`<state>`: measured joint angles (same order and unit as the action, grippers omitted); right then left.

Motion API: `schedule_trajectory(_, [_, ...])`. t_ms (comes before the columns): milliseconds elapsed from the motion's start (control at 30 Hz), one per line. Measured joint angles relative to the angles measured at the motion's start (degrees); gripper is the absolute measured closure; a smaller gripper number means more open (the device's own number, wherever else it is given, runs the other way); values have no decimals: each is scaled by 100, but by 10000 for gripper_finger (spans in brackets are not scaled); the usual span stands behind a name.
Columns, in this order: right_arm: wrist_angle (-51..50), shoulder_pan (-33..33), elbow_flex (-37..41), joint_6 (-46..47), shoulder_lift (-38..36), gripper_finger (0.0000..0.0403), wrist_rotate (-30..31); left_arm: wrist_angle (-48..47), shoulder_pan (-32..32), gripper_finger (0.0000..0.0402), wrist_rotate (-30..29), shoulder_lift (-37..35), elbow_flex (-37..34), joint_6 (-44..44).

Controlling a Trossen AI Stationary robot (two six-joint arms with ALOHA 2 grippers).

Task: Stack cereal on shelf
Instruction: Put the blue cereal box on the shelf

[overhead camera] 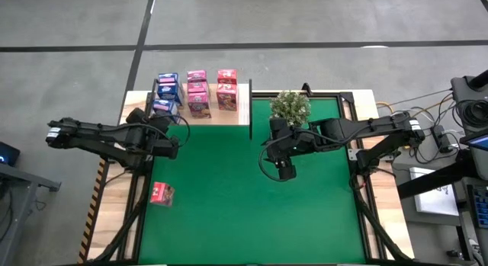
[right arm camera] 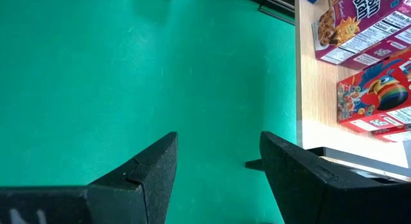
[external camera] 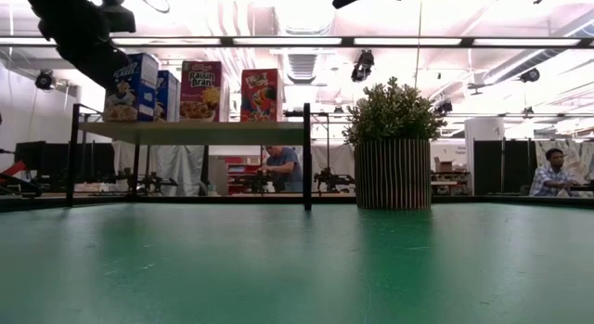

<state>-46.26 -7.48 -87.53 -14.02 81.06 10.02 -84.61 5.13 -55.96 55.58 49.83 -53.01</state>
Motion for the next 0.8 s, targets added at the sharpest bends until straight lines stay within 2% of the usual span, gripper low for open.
schedule_trajectory(233, [7,1,0,-17,0,193,0,325,0,402,-116,150,136,377])
schedule_trajectory(800, [7,0,0,-15,0,193,0,564,-219,402,-221,217,146,431])
